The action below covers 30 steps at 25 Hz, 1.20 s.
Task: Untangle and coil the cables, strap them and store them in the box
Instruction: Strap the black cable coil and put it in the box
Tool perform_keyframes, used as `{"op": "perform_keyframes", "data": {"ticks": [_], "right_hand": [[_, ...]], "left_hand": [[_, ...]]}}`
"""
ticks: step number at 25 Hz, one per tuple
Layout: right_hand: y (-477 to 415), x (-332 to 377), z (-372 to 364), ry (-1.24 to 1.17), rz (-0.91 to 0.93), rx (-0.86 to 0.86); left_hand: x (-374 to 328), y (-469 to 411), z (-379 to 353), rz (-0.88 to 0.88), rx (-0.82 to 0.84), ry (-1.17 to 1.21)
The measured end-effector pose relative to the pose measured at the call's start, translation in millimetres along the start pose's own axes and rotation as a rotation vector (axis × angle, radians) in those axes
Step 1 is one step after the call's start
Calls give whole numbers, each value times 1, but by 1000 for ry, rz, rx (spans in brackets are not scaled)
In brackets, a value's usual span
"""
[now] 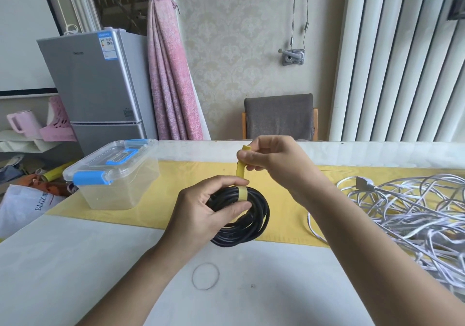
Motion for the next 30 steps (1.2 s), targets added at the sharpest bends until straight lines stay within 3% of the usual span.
{"op": "perform_keyframes", "data": {"ticks": [4, 12, 20, 30], "right_hand": [[0, 2, 2, 26, 4, -9], [5, 9, -14, 181, 130, 46], [12, 21, -24, 306, 308, 118], [15, 9, -32, 335, 412, 99]], "left_hand": [[-3, 1, -2, -25, 18, -19], [17, -5, 1, 268, -11, 159], [40, -9, 4, 444, -83, 436], [39, -9, 4, 420, -53, 427]]}}
Point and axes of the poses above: each hand's wrist, its own y-axis away from the middle knuckle, its own z-axis out of the back of the hand, x = y × z, the point moved 7 cm from there along -y, towards the middle knuckle, and after that the axes turned 5 degrees about z, right-handed, at the moved point
